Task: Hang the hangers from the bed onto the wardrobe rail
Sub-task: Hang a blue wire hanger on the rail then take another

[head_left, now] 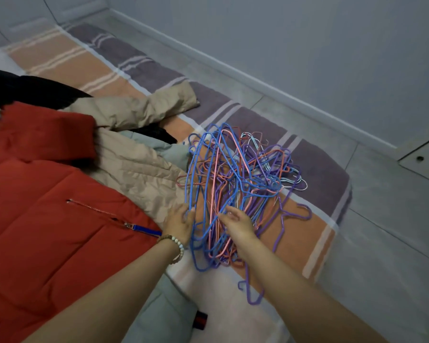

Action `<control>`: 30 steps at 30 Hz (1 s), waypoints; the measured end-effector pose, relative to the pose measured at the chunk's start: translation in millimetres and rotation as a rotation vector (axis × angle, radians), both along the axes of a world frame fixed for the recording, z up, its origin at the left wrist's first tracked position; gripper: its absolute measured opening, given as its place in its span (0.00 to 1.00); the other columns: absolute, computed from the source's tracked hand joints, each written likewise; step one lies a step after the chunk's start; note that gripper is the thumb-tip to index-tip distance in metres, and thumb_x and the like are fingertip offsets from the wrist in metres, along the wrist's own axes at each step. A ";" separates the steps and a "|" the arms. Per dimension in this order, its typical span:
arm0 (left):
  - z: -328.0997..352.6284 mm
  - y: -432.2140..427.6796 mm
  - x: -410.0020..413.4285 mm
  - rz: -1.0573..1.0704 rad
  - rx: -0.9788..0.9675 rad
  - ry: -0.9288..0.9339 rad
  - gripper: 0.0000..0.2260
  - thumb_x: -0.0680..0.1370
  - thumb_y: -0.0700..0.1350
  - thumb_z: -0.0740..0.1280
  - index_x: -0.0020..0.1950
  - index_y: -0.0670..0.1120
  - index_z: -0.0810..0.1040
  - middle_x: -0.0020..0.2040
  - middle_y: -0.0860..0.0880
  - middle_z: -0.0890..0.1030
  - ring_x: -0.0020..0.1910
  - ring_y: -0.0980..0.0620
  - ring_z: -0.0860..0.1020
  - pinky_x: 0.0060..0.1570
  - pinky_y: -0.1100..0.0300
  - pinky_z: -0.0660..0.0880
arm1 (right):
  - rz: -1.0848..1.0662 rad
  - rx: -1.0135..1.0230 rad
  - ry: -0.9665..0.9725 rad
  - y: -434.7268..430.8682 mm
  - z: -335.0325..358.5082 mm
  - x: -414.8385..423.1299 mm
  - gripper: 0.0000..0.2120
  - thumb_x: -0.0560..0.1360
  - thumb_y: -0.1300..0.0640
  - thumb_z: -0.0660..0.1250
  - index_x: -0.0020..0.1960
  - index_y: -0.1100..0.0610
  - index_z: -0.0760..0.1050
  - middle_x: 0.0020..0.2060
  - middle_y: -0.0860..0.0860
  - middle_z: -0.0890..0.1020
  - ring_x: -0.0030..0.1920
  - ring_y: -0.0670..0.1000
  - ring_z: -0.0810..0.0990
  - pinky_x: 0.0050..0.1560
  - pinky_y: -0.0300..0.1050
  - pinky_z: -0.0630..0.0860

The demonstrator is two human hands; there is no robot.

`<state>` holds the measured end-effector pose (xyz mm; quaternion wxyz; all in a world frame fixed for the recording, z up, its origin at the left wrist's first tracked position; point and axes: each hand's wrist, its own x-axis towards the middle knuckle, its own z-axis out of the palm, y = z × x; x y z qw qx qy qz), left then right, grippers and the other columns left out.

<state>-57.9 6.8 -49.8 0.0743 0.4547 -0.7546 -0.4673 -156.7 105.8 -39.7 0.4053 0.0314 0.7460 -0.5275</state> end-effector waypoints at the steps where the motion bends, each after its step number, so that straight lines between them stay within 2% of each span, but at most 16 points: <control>1: -8.2 0.5 4.4 -0.062 0.001 -0.091 0.25 0.73 0.58 0.56 0.62 0.44 0.77 0.63 0.40 0.75 0.67 0.42 0.68 0.67 0.54 0.63 | -0.006 0.019 0.041 4.2 -6.0 2.9 0.18 0.73 0.62 0.69 0.62 0.62 0.74 0.57 0.60 0.78 0.49 0.53 0.76 0.49 0.41 0.72; 3: -26.4 2.3 10.5 -0.075 0.051 -0.191 0.25 0.72 0.59 0.56 0.65 0.49 0.74 0.69 0.39 0.69 0.73 0.43 0.59 0.70 0.58 0.56 | -0.004 0.012 0.024 9.6 -17.1 7.3 0.19 0.74 0.61 0.69 0.63 0.59 0.73 0.62 0.57 0.76 0.56 0.52 0.75 0.57 0.42 0.70; 5: -35.5 7.1 11.8 -0.038 0.115 -0.173 0.29 0.70 0.63 0.56 0.64 0.50 0.75 0.68 0.38 0.70 0.72 0.44 0.63 0.71 0.57 0.58 | -0.017 0.002 -0.007 10.6 -28.6 9.7 0.20 0.74 0.61 0.67 0.66 0.58 0.70 0.64 0.54 0.73 0.60 0.52 0.73 0.59 0.43 0.69; 6: -37.0 10.6 11.7 -0.033 0.154 -0.146 0.26 0.72 0.61 0.58 0.63 0.47 0.76 0.66 0.37 0.72 0.69 0.43 0.67 0.70 0.56 0.61 | -0.043 0.013 0.013 10.7 -34.7 9.8 0.21 0.74 0.62 0.67 0.66 0.58 0.69 0.64 0.53 0.72 0.59 0.53 0.74 0.56 0.41 0.69; 8: -32.3 17.3 10.6 -0.025 0.230 -0.065 0.15 0.79 0.45 0.61 0.63 0.41 0.75 0.60 0.33 0.76 0.64 0.40 0.72 0.63 0.59 0.68 | -0.124 0.063 0.078 11.4 -42.8 9.9 0.20 0.74 0.63 0.66 0.65 0.60 0.68 0.61 0.54 0.72 0.46 0.52 0.76 0.43 0.32 0.71; 9: -33.1 19.9 10.0 0.002 0.267 -0.030 0.14 0.79 0.39 0.59 0.63 0.38 0.74 0.60 0.31 0.76 0.63 0.38 0.72 0.55 0.63 0.70 | -0.167 0.064 0.088 11.9 -45.4 9.2 0.21 0.74 0.63 0.66 0.66 0.61 0.66 0.59 0.55 0.72 0.41 0.51 0.75 0.36 0.30 0.72; 10: -33.9 21.9 10.4 0.038 0.302 0.000 0.14 0.79 0.37 0.59 0.65 0.37 0.72 0.60 0.31 0.75 0.62 0.36 0.72 0.51 0.64 0.72 | -0.203 0.049 0.076 12.0 -49.0 8.2 0.23 0.74 0.63 0.67 0.67 0.61 0.64 0.59 0.57 0.72 0.40 0.52 0.76 0.35 0.32 0.73; 13: -40.5 23.5 12.3 0.104 0.261 0.041 0.19 0.79 0.38 0.59 0.71 0.42 0.65 0.59 0.36 0.77 0.57 0.40 0.76 0.54 0.52 0.73 | -0.192 0.025 -0.003 13.6 -53.1 4.6 0.28 0.75 0.61 0.67 0.71 0.61 0.60 0.62 0.54 0.72 0.58 0.58 0.76 0.55 0.46 0.74; 14: -45.7 21.3 14.6 0.116 0.235 0.069 0.22 0.79 0.38 0.59 0.73 0.44 0.60 0.57 0.41 0.78 0.54 0.43 0.78 0.56 0.52 0.73 | -0.178 0.017 -0.045 14.9 -54.1 3.2 0.27 0.75 0.61 0.67 0.71 0.62 0.60 0.63 0.54 0.73 0.60 0.57 0.76 0.58 0.47 0.73; 16: -47.3 17.9 16.2 0.185 0.243 0.100 0.25 0.78 0.39 0.60 0.73 0.45 0.57 0.49 0.43 0.78 0.45 0.47 0.79 0.51 0.51 0.75 | -0.158 -0.018 -0.158 18.4 -48.0 4.5 0.23 0.76 0.60 0.65 0.69 0.62 0.64 0.56 0.55 0.77 0.52 0.53 0.77 0.51 0.45 0.75; 18: -41.8 17.1 16.4 0.287 0.249 0.148 0.13 0.79 0.39 0.59 0.64 0.42 0.66 0.41 0.44 0.78 0.34 0.55 0.79 0.40 0.54 0.75 | -0.124 -0.074 -0.241 18.8 -41.7 8.5 0.17 0.78 0.61 0.62 0.65 0.63 0.69 0.43 0.52 0.78 0.41 0.48 0.76 0.37 0.37 0.75; 19: -37.2 17.0 16.5 0.308 0.235 0.178 0.07 0.79 0.39 0.58 0.57 0.42 0.70 0.38 0.46 0.77 0.29 0.60 0.77 0.36 0.57 0.74 | -0.111 -0.097 -0.244 18.1 -39.1 10.5 0.15 0.79 0.62 0.60 0.64 0.64 0.70 0.39 0.51 0.77 0.37 0.47 0.76 0.34 0.35 0.75; 21: -27.1 17.1 15.5 0.336 0.200 0.268 0.05 0.80 0.39 0.57 0.51 0.43 0.72 0.36 0.50 0.75 0.25 0.62 0.75 0.28 0.65 0.72 | -0.083 -0.149 -0.236 15.9 -30.9 14.9 0.14 0.80 0.63 0.57 0.64 0.64 0.71 0.38 0.50 0.78 0.36 0.46 0.77 0.33 0.34 0.76; 24: -5.1 14.6 13.7 0.394 0.176 0.391 0.08 0.80 0.38 0.55 0.53 0.43 0.73 0.34 0.50 0.74 0.21 0.64 0.73 0.22 0.72 0.68 | -0.014 -0.250 -0.268 21.3 -3.8 17.2 0.12 0.80 0.62 0.57 0.62 0.60 0.72 0.47 0.53 0.81 0.39 0.46 0.80 0.31 0.33 0.76; 27: 31.2 8.2 4.3 0.336 0.135 0.398 0.09 0.80 0.38 0.55 0.53 0.44 0.74 0.33 0.50 0.73 0.22 0.63 0.72 0.25 0.70 0.70 | 0.080 -0.339 -0.242 34.7 36.8 7.9 0.10 0.79 0.60 0.60 0.58 0.54 0.73 0.51 0.50 0.82 0.44 0.44 0.83 0.45 0.35 0.77; 30: 75.2 4.5 -18.9 0.154 0.120 0.316 0.13 0.80 0.43 0.57 0.39 0.46 0.76 0.35 0.47 0.79 0.34 0.51 0.75 0.43 0.59 0.72 | 0.115 -0.406 -0.156 55.0 92.5 -11.7 0.07 0.78 0.61 0.60 0.52 0.53 0.75 0.46 0.46 0.84 0.42 0.42 0.84 0.47 0.35 0.78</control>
